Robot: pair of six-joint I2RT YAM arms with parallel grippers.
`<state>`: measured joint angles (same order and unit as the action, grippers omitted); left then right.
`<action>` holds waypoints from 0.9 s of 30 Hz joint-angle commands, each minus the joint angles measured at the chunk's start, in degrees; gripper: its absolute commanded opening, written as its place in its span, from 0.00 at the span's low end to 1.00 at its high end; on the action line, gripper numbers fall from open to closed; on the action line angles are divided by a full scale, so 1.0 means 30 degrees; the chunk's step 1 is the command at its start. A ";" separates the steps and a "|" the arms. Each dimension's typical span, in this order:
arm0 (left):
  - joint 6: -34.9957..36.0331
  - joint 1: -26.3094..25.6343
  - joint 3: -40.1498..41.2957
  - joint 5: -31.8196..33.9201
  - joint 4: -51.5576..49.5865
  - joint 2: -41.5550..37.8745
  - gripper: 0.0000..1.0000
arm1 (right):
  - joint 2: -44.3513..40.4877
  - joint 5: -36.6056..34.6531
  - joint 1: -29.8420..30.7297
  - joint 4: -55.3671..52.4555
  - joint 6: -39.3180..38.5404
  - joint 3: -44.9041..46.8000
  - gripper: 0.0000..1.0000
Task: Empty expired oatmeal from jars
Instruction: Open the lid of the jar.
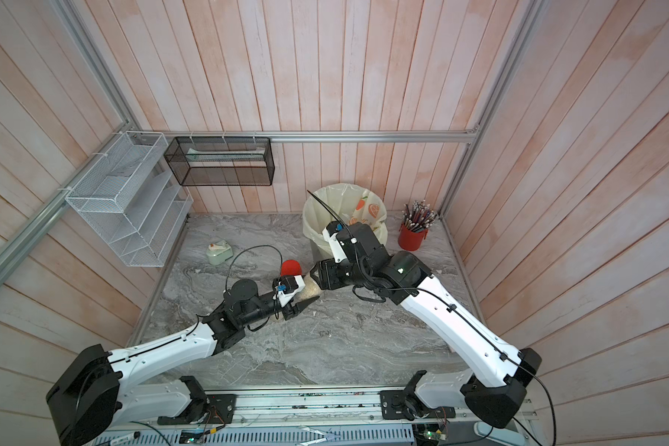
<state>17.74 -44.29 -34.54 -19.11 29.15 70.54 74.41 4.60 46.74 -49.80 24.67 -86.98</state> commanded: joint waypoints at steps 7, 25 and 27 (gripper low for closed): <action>-0.2060 0.0610 0.0387 -0.4224 0.1563 -0.0254 0.01 | -0.0809 0.3323 -0.0175 0.0515 -0.3138 0.0438 0.33; -0.3186 0.1024 0.0660 -0.6112 0.2672 0.0288 0.00 | -0.1243 0.9615 -0.4209 -0.1439 -1.0934 0.0160 0.18; -0.3253 0.1022 0.0617 -0.6275 0.2706 0.0391 0.00 | -0.1024 0.9941 -0.4191 -0.1488 -1.1443 0.0052 0.18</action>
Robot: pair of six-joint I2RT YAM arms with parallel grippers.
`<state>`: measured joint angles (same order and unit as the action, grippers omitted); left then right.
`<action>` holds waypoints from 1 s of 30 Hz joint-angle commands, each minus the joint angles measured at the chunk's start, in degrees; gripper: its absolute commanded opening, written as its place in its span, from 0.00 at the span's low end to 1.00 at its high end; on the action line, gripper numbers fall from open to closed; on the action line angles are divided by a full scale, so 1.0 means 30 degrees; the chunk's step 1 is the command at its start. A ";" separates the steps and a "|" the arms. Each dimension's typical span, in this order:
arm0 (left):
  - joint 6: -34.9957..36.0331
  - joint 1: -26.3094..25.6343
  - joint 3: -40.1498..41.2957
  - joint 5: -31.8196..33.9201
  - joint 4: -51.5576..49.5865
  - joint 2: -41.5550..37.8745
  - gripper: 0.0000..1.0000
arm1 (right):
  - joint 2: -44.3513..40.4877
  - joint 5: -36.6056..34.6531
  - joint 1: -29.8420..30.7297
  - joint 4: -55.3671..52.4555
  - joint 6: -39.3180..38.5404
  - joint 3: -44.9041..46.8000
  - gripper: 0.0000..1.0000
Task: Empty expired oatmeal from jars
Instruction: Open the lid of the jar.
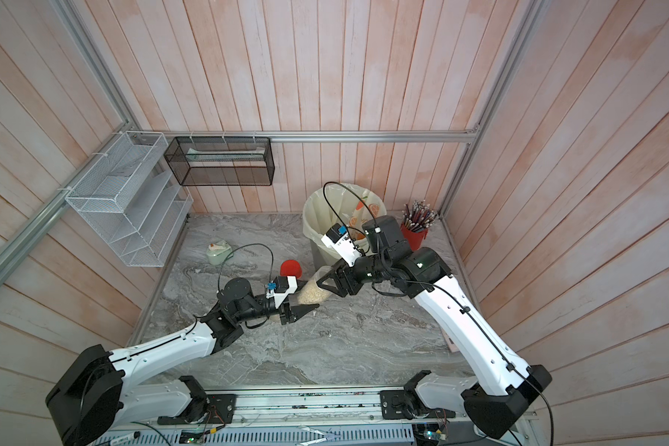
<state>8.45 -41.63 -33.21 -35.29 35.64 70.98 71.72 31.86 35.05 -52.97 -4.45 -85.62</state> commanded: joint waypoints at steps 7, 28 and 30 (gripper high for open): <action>-0.0238 0.0135 -0.0026 -0.1443 0.0492 0.0481 0.00 | 0.0104 0.1953 -0.0266 -0.0639 -0.4480 -0.0992 0.16; -0.0060 0.0611 0.1437 0.0065 -0.0506 -0.1869 0.00 | -0.1090 0.0336 -0.1658 0.0551 -0.5865 -0.0061 0.18; -0.0206 0.0626 0.1874 0.0487 -0.0653 -0.2379 0.00 | -0.1847 0.0239 -0.1752 0.1060 -0.5160 0.1099 0.18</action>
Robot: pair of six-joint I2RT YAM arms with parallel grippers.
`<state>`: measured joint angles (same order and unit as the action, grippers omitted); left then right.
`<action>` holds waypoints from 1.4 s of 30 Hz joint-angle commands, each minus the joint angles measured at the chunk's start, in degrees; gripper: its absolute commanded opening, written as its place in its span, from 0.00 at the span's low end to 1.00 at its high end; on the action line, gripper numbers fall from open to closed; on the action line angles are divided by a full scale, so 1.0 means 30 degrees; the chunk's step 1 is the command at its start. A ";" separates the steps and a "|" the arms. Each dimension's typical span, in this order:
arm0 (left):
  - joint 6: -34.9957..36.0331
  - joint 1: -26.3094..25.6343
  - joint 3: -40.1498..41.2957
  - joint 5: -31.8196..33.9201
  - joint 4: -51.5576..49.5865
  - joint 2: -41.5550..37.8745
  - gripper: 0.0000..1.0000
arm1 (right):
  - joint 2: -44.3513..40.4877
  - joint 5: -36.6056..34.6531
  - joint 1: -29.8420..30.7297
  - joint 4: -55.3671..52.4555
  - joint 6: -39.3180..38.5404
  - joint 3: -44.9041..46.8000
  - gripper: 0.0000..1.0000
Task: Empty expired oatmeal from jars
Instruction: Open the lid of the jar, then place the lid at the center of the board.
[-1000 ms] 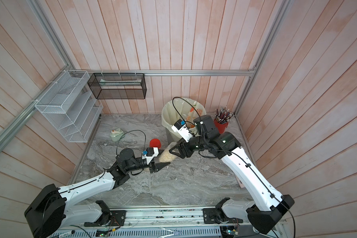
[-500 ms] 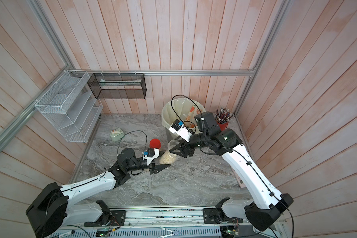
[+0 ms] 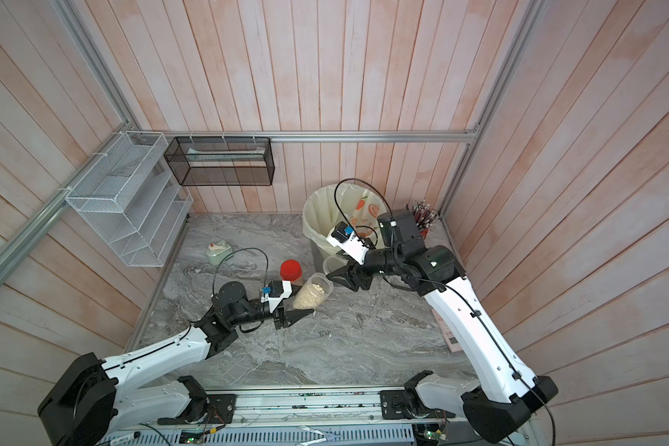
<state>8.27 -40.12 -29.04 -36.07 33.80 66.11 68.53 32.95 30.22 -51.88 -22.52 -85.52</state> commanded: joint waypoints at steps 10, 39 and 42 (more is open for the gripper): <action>-0.1336 0.0131 0.2862 0.2902 -0.1206 -0.4505 0.00 | -0.5793 -0.3296 -0.0172 0.4036 0.8077 0.7990 0.19; -0.2698 -0.0621 0.3966 0.3962 0.0292 -0.4613 0.00 | -0.9495 -1.3529 0.2813 0.7767 2.4865 1.8858 0.20; -0.2743 -0.0913 0.4017 0.4143 0.0435 -0.4415 0.00 | -0.8421 -1.4654 0.3766 0.7771 2.5626 1.9150 0.20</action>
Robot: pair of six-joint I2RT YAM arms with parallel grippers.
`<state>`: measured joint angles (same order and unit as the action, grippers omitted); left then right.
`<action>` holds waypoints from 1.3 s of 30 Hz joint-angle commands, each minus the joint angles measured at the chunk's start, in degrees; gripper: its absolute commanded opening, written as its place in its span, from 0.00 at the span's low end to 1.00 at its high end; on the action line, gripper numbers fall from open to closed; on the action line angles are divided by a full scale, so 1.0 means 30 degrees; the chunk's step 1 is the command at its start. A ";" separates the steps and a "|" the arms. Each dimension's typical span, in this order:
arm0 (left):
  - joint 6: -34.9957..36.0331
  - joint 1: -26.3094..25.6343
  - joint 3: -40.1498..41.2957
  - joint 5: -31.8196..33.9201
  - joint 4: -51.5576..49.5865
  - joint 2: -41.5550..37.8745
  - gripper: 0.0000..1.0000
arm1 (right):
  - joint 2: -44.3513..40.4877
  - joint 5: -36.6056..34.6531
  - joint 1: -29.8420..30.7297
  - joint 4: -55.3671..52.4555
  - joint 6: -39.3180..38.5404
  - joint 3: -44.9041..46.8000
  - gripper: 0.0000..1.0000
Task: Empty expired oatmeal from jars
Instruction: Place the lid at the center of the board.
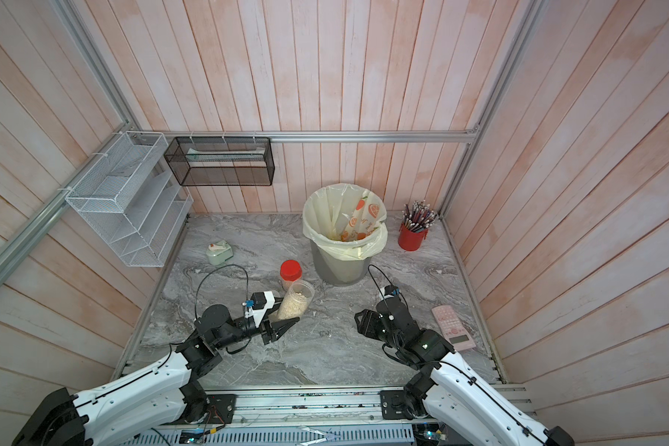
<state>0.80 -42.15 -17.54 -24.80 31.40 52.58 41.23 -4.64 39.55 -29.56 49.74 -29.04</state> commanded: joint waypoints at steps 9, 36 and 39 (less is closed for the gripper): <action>-0.0290 -0.0808 0.0275 0.0701 0.1806 0.0872 0.00 | 0.3831 -0.2915 0.1514 0.1538 0.2344 0.0880 0.22; -0.0250 -0.0950 0.0141 0.0941 0.1779 0.0977 0.00 | 0.7972 -0.3128 0.2080 0.3115 0.2948 0.1447 0.54; -0.0184 -0.0950 0.0134 0.0979 0.1696 0.0984 0.00 | 0.8331 -0.3014 0.2113 0.3297 0.2728 0.1388 0.59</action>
<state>0.19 -44.71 -16.91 -22.20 34.33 55.72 64.84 -13.30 45.45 -19.27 57.47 -25.02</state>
